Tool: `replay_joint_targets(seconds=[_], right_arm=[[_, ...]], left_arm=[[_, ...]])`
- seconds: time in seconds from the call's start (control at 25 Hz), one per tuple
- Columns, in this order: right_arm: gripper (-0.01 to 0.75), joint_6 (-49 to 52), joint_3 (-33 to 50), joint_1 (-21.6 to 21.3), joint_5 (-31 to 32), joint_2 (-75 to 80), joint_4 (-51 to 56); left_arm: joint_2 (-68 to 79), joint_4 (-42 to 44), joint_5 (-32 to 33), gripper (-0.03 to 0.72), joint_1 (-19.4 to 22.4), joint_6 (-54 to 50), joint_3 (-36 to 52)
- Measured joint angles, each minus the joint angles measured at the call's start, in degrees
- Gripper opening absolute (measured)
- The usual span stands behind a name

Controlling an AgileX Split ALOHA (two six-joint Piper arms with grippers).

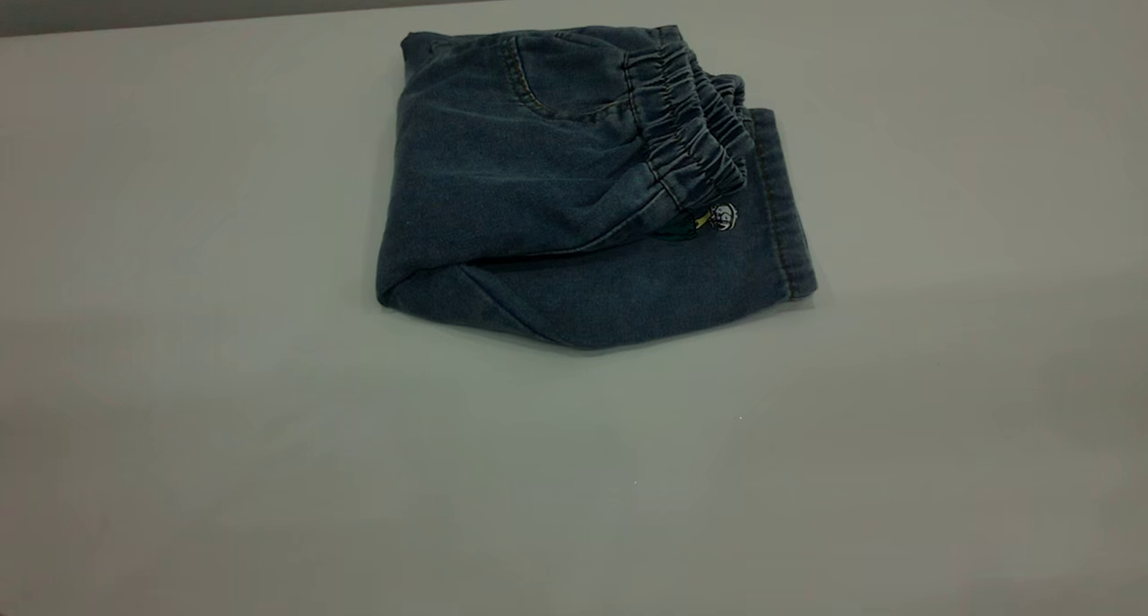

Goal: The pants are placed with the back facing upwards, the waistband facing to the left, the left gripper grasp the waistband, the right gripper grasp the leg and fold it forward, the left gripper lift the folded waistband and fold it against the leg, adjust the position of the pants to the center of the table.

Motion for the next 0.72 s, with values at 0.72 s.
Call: replay_joint_targets(seconds=[0.72], right_arm=[[0.477,6.5,0.0,0.1,-0.4,0.0,-4.8]], left_arm=[[0.0,0.0,0.0,0.499,0.0,0.0,0.0]])
